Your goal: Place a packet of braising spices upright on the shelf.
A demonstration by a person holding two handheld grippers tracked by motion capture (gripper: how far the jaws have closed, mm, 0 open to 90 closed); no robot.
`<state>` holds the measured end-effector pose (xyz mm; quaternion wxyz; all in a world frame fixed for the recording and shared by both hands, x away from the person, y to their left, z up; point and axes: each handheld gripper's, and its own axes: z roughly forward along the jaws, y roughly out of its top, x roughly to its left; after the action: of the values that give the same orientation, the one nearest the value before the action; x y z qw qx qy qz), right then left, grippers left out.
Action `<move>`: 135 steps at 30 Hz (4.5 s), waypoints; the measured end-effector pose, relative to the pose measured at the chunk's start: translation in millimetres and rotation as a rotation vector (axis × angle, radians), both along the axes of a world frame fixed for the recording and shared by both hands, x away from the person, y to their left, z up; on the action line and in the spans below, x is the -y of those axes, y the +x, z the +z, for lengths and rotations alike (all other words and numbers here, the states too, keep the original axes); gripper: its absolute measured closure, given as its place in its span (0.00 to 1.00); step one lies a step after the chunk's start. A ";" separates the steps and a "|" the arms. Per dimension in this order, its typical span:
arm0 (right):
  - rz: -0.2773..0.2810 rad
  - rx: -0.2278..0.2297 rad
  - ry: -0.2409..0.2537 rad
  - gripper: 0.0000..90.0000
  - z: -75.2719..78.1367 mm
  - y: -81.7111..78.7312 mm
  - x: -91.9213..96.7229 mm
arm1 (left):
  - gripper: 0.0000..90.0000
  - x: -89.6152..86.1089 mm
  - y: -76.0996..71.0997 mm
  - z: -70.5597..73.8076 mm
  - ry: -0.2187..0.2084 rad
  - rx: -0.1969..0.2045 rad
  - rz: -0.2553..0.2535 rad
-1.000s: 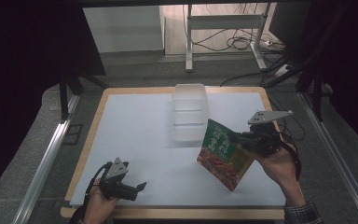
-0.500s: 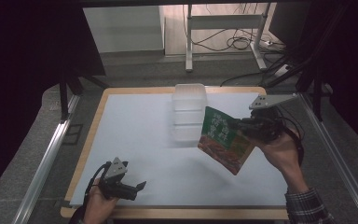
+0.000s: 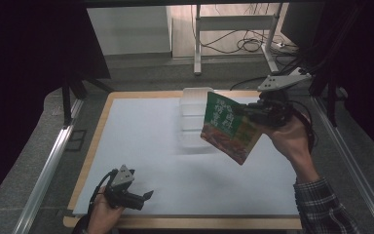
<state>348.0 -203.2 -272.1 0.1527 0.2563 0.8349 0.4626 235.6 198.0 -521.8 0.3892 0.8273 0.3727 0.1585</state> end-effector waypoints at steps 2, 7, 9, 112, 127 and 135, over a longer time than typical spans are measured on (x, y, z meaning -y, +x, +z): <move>-0.006 0.005 0.008 0.99 2.7 5.9 -0.7 | 0.00 -0.1 0.0 0.1 -0.002 0.000 0.000; -0.016 -0.001 0.034 0.99 7.2 21.1 -4.1 | 0.00 -0.2 0.0 0.4 -0.002 0.002 0.002; -0.019 -0.002 0.042 0.99 8.8 25.9 -6.2 | 0.00 -0.2 -0.4 0.9 -0.004 0.004 0.002; 0.010 -0.130 -0.287 0.83 -86.2 125.8 -94.3 | 0.00 -13.6 -13.7 1.6 -0.036 0.017 0.068; -0.003 -0.037 -0.190 0.38 -76.1 122.0 -83.4 | 0.00 -12.7 -13.7 1.3 -0.027 0.016 0.066; -0.016 -0.027 -0.150 0.21 -72.1 121.8 -74.1 | 0.00 -12.1 -13.5 0.8 -0.023 0.012 0.064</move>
<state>469.8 -129.1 -344.1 0.1639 0.2573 0.8671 0.3938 222.2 210.1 -521.1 0.3955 0.8097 0.3982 0.1715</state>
